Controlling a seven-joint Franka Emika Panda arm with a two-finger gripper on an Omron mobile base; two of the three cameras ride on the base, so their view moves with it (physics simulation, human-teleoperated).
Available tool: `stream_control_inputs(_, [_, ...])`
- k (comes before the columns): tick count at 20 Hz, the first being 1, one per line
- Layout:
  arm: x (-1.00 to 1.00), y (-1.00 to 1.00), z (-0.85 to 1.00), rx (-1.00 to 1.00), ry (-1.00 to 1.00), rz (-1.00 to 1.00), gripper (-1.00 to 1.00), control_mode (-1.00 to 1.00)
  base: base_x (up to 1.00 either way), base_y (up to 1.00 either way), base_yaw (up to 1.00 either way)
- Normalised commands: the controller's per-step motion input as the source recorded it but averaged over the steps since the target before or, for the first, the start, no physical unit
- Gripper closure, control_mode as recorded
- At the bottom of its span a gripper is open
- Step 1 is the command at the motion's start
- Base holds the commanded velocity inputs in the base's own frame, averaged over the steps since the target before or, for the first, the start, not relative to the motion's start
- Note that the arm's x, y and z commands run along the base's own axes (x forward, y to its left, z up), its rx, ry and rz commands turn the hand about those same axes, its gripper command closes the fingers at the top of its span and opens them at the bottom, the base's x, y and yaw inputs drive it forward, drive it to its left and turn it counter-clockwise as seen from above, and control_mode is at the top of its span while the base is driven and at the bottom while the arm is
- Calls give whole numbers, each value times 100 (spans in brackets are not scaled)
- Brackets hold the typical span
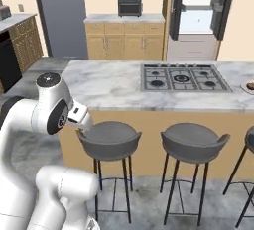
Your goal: Take the cheese, fish, and mushroom from the fridge and place them on the plate on the dining counter to create an appetizer plate.
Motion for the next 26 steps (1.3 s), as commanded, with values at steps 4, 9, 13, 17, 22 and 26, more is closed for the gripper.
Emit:
stream_control_inputs(4, [0, 0, 0, 0, 0, 0, -100, 100, 0, 100, 0])
stream_control_inputs(9, [0, 0, 0, 0, 0, 0, -100, 100, 22, 100, 1])
stream_control_inputs(13, [0, 0, 0, 0, 0, 0, -100, 100, 75, 100, 5])
stream_control_inputs(17, [0, 0, 0, 0, 0, 0, -100, 100, 79, 100, 6])
stream_control_inputs(22, [0, 0, 0, 0, 0, 0, -100, 100, 91, 100, 4])
stream_control_inputs(26, [0, 0, 0, 0, 0, 0, -100, 100, 97, 100, 1])
